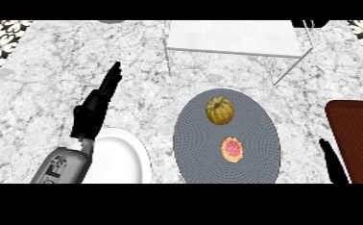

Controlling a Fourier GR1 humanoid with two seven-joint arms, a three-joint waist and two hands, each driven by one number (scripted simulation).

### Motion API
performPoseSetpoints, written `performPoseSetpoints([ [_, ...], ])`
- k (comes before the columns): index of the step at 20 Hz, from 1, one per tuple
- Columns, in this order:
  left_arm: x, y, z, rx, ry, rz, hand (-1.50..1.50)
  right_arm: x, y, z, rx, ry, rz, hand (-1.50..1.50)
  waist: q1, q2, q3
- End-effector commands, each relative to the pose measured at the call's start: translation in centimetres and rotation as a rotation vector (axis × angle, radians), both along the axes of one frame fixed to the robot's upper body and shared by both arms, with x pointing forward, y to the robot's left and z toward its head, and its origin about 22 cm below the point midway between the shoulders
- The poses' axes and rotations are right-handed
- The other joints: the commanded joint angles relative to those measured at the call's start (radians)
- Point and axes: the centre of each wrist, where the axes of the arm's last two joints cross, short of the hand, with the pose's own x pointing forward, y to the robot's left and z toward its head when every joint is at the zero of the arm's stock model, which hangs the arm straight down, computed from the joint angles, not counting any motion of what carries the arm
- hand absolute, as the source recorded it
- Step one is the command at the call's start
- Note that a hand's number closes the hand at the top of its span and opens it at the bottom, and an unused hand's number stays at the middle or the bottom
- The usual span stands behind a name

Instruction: Pick the cupcake from the placemat and place it in the tiered shelf

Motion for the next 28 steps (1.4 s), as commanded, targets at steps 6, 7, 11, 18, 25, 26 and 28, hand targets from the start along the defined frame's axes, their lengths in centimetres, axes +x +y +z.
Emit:
performPoseSetpoints([
  [6, 0.1, 0.0, -0.1, -0.005, 0.015, -0.001, 0.0, 2.1, 5.4, 4.6, -0.106, 0.141, -0.01, -1.5, -0.01, -0.008, 0.003],
  [7, -1.2, 0.7, -0.8, 0.005, 0.011, -0.014, 0.0, 3.7, 5.4, 5.2, -0.114, 0.128, -0.015, -1.5, 0.001, -0.007, 0.004],
  [11, 0.7, 0.3, 0.7, -0.016, 0.003, 0.008, 0.0, 4.8, 8.5, 5.4, -0.128, 0.115, -0.013, -1.5, -0.012, -0.008, 0.004],
  [18, 0.1, 1.7, 1.6, -0.002, 0.005, 0.011, 0.0, 4.7, 9.3, 4.7, -0.173, 0.132, -0.056, -1.5, -0.018, -0.012, 0.006],
  [25, -0.7, -0.2, -2.1, 0.003, 0.0, 0.024, 0.0, 6.8, 10.4, 4.0, -0.148, 0.127, -0.036, -1.5, -0.02, -0.007, 0.006],
  [26, 0.2, 0.4, -0.4, -0.036, 0.018, 0.019, 0.0, 6.1, 10.9, 3.5, -0.16, 0.141, -0.025, -1.5, -0.022, -0.009, 0.006],
  [28, -0.1, 0.5, -0.5, -0.017, 0.016, 0.022, 0.0, 6.4, 9.7, 4.6, -0.159, 0.157, -0.024, -1.5, -0.023, -0.01, 0.006],
])
